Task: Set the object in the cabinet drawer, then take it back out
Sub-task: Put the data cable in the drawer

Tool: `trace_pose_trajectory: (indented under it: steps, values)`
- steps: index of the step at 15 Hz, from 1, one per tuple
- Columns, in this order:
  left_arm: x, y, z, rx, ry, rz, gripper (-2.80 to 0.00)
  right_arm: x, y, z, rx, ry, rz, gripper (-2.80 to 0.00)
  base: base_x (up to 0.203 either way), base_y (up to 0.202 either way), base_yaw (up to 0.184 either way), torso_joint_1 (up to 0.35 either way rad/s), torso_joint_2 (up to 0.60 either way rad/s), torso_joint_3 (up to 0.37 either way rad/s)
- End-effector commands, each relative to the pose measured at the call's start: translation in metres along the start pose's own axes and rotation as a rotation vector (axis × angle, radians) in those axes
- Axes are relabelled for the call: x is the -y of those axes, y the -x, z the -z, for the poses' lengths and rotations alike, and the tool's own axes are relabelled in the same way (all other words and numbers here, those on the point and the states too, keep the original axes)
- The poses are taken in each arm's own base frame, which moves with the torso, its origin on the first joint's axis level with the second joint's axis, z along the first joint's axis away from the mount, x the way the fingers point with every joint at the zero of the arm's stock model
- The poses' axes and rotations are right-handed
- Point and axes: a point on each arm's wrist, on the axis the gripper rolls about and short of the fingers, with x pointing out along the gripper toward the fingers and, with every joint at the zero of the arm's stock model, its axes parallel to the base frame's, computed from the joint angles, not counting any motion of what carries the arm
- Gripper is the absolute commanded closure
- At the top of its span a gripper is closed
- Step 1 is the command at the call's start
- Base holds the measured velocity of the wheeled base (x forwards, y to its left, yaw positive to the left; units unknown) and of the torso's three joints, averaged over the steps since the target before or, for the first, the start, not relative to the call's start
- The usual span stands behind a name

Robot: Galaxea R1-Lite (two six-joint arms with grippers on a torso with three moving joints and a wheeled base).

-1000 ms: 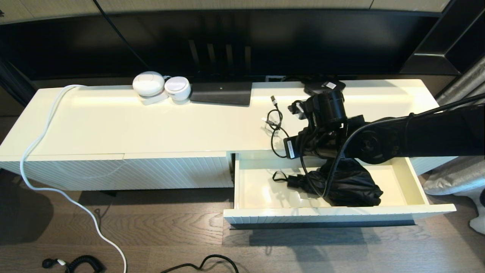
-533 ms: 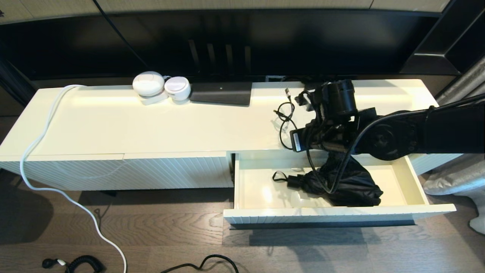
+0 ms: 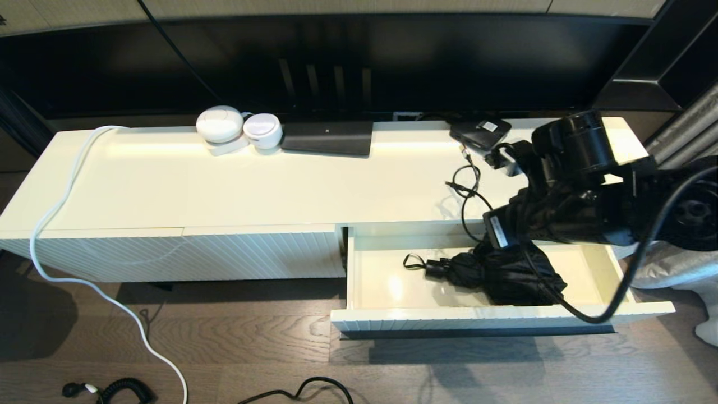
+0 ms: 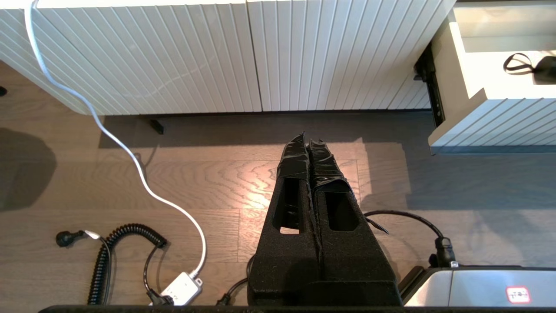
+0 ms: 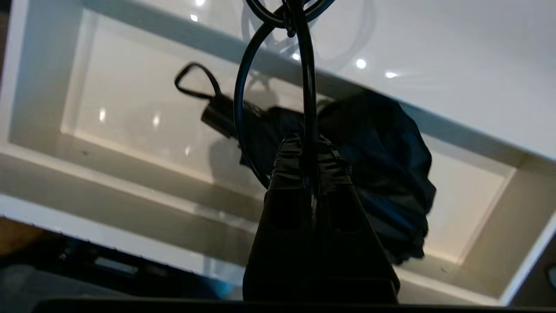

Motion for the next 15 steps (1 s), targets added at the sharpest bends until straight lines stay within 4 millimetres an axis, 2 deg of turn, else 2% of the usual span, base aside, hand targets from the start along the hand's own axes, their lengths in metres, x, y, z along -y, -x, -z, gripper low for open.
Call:
trace_pose_trajectory:
  steps: [1, 4, 8, 11, 13, 15]
  values:
    - [0.0, 0.0, 0.0, 0.0, 0.0, 0.0, 0.0, 0.014, 0.026, 0.007, 0.011, -0.016, 0.023, 0.0, 0.0, 0.0, 0.0, 0.0, 0.0, 0.0]
    - [0.0, 0.0, 0.0, 0.0, 0.0, 0.0, 0.0, 0.041, 0.038, 0.038, -0.066, -0.046, 0.099, 0.0, 0.0, 0.0, 0.0, 0.0, 0.0, 0.0]
    - [0.0, 0.0, 0.0, 0.0, 0.0, 0.0, 0.0, 0.063, 0.036, 0.068, -0.226, -0.078, 0.155, 0.0, 0.0, 0.0, 0.0, 0.0, 0.0, 0.0]
    - [0.0, 0.0, 0.0, -0.001, 0.0, 0.0, 0.0, 0.063, 0.033, 0.081, -0.275, -0.077, 0.148, 0.0, 0.0, 0.0, 0.0, 0.0, 0.0, 0.0]
    - [0.0, 0.0, 0.0, 0.0, 0.0, 0.0, 0.0, 0.059, 0.025, 0.099, -0.348, -0.067, 0.138, 0.0, 0.0, 0.0, 0.0, 0.0, 0.0, 0.0]
    - [0.0, 0.0, 0.0, 0.0, 0.0, -0.001, 0.0, 0.057, 0.017, 0.106, -0.387, -0.065, 0.133, 0.0, 0.0, 0.0, 0.0, 0.0, 0.0, 0.0]
